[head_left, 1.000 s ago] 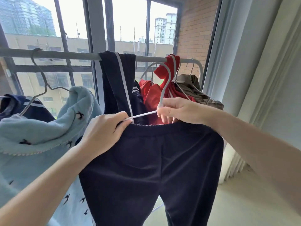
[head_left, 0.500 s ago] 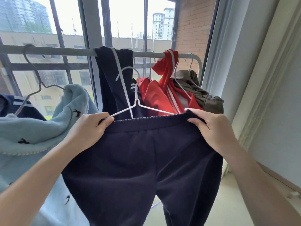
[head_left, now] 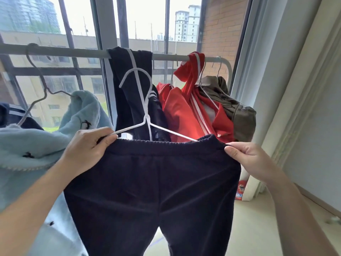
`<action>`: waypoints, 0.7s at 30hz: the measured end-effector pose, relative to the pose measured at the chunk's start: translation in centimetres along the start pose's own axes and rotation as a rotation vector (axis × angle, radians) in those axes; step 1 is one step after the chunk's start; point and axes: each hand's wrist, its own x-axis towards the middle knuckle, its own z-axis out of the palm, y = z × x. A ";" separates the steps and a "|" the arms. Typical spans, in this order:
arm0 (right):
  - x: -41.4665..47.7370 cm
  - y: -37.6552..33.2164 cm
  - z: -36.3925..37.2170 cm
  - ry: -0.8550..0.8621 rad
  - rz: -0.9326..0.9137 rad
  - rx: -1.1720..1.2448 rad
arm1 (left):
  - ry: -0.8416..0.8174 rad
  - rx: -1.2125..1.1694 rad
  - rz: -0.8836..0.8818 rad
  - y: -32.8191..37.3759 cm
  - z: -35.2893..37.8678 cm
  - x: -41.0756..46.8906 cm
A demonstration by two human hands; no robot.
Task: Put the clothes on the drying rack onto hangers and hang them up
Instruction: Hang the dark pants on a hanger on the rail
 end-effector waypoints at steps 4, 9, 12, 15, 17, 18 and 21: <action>0.8 -0.9 0.7 -0.158 0.080 -0.161 | -0.057 0.019 0.046 0.6 0.6 -0.2; 2.5 -4.8 5.3 -0.134 -0.116 -0.310 | -0.077 0.058 0.104 3.6 1.5 0.1; 2.8 -5.4 7.3 -0.092 -0.168 -0.220 | -0.127 0.054 0.081 4.2 2.0 -0.6; 2.4 -3.8 7.2 0.062 -0.183 -0.215 | -0.155 -0.036 -0.034 2.4 1.5 -2.7; 2.2 -3.0 6.8 0.120 -0.171 -0.238 | -0.112 -0.097 -0.127 1.2 1.4 -4.2; 2.1 -2.8 6.7 0.127 -0.155 -0.238 | -0.078 -0.126 -0.176 0.9 1.6 -4.7; 1.8 -2.1 7.0 0.136 -0.101 -0.224 | 0.038 -0.195 -0.291 0.0 2.2 -5.5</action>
